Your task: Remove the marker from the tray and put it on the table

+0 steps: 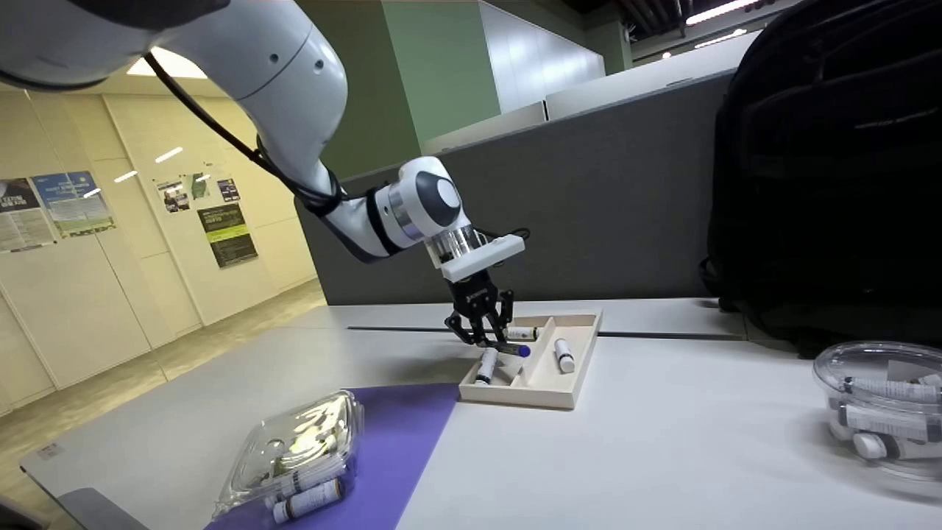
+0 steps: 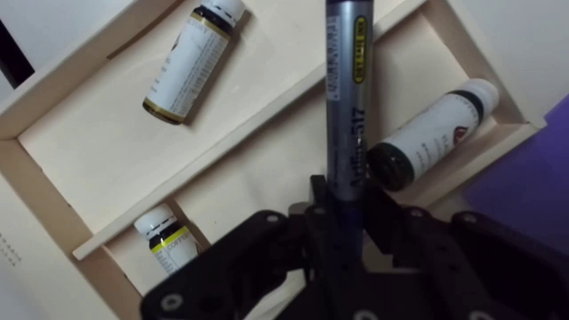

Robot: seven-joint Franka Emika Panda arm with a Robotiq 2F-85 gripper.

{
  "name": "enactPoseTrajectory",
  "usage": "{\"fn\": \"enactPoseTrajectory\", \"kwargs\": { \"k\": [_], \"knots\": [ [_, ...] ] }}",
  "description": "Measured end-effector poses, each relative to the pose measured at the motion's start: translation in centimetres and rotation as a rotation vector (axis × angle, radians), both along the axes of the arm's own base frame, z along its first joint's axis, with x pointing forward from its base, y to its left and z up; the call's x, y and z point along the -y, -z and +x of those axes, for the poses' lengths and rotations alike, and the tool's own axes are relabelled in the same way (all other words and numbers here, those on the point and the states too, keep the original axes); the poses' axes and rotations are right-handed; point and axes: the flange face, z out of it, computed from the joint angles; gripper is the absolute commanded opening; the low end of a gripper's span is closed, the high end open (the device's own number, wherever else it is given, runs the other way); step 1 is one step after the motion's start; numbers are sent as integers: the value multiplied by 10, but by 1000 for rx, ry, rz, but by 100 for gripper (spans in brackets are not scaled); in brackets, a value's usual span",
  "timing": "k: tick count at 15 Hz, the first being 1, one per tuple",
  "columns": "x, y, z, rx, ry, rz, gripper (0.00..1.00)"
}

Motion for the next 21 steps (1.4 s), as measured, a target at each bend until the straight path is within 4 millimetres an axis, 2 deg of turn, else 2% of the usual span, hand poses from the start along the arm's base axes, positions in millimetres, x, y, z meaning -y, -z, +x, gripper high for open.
{"fn": "enactPoseTrajectory", "kwargs": {
  "k": [4,7,16,17,21],
  "knots": [
    [-22,-23,-13,-16,-75,23,6],
    [-37,-27,-26,-45,-144,45,6],
    [-86,20,-67,-214,-357,162,6],
    [-92,21,-71,-233,-386,172,40],
    [-103,22,-81,-312,-452,197,69]
  ]
}}
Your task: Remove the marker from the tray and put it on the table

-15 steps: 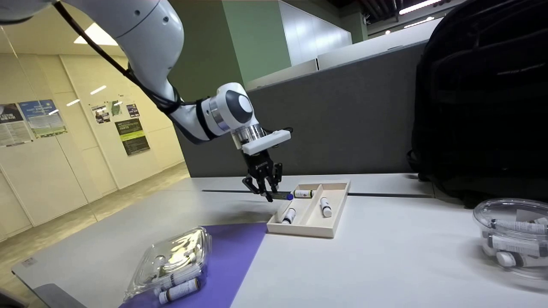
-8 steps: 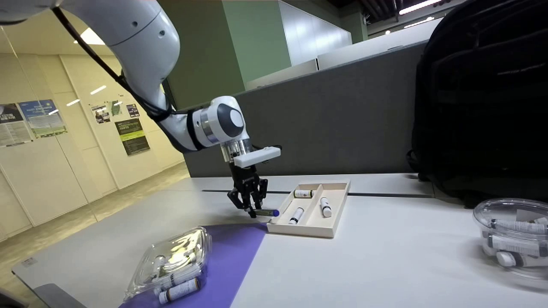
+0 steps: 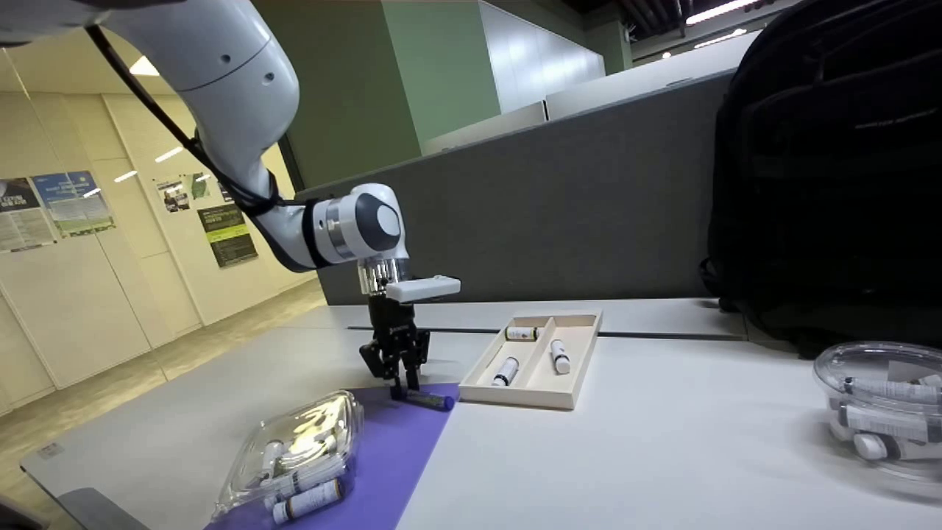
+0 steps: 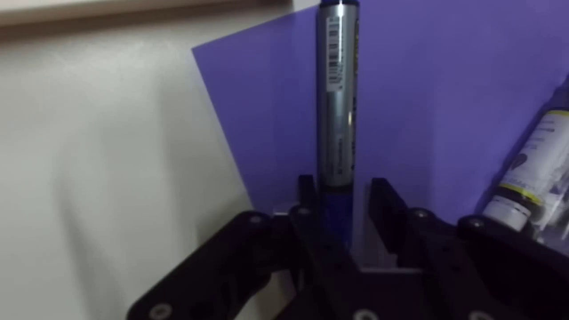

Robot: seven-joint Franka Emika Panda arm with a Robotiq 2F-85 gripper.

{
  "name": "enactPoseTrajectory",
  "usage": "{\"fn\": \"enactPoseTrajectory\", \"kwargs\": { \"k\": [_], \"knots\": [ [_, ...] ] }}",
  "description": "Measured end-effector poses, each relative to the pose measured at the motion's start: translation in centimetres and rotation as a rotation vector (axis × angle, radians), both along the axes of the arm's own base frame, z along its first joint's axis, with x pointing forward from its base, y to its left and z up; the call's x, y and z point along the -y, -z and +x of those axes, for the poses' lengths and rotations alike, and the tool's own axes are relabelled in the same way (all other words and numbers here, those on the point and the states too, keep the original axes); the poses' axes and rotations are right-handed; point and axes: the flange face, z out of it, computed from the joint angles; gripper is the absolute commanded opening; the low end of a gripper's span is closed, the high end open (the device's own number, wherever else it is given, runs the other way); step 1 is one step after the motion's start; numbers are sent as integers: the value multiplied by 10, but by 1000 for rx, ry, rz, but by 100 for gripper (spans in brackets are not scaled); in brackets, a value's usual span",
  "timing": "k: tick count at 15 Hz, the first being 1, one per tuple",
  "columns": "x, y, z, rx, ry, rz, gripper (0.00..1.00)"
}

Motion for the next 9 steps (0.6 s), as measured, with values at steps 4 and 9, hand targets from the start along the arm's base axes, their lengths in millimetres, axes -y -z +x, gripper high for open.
{"fn": "enactPoseTrajectory", "kwargs": {
  "k": [4,9],
  "knots": [
    [4,-10,-8,-94,15,-12,95],
    [9,-58,-1,-62,54,-36,100]
  ]
}}
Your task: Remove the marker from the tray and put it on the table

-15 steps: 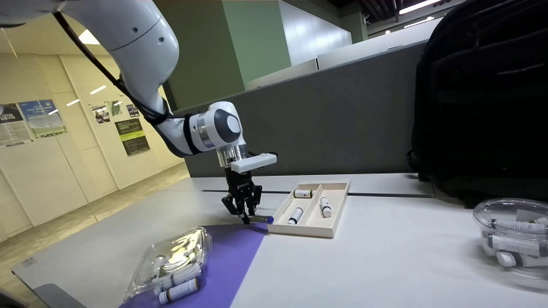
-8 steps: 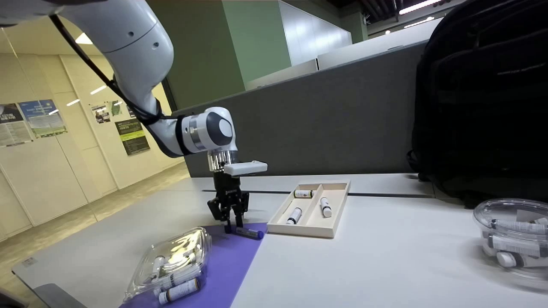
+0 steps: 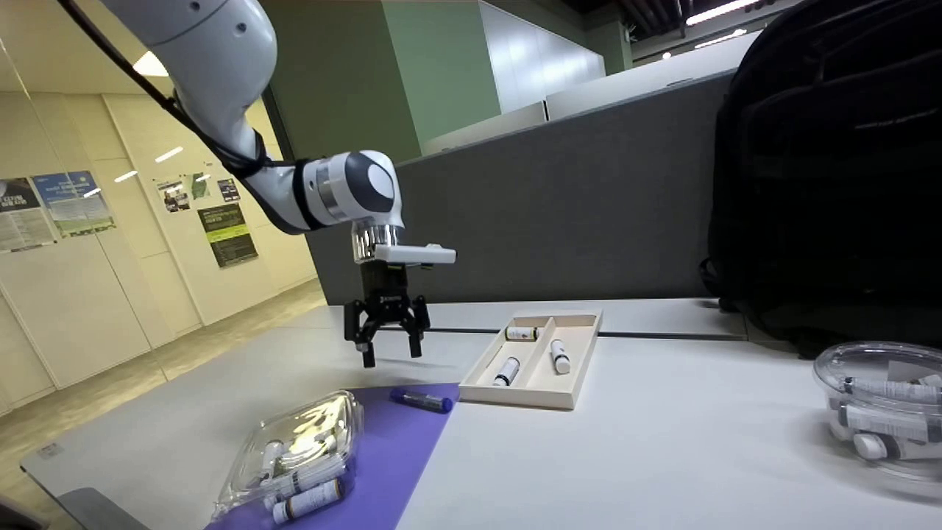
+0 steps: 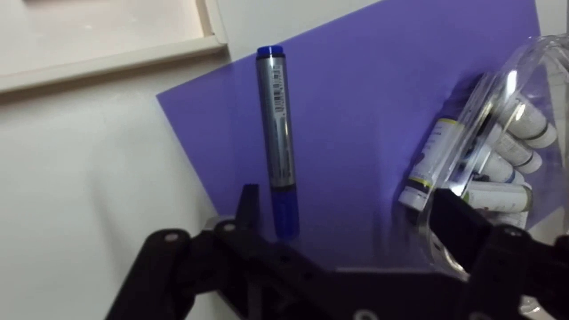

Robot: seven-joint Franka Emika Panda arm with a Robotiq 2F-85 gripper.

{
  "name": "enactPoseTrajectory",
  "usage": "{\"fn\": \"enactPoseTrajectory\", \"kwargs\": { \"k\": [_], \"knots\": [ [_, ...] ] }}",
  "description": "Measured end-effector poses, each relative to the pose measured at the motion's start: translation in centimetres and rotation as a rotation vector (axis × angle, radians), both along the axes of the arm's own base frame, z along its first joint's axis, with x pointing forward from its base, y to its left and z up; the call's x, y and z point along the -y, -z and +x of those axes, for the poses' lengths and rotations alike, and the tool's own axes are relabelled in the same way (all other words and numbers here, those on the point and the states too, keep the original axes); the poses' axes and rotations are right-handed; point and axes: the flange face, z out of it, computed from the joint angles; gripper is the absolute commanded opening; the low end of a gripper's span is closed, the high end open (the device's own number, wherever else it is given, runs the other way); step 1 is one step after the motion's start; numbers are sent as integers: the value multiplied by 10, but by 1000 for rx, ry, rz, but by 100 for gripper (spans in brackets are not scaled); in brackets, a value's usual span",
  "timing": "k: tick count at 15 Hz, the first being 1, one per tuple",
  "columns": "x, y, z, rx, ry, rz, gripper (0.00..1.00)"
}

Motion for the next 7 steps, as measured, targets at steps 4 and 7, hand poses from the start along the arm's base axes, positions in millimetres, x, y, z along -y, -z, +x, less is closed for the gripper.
{"fn": "enactPoseTrajectory", "kwargs": {
  "k": [4,7],
  "knots": [
    [-2,-46,9,179,44,-1,99],
    [7,-72,7,285,136,-9,100]
  ]
}}
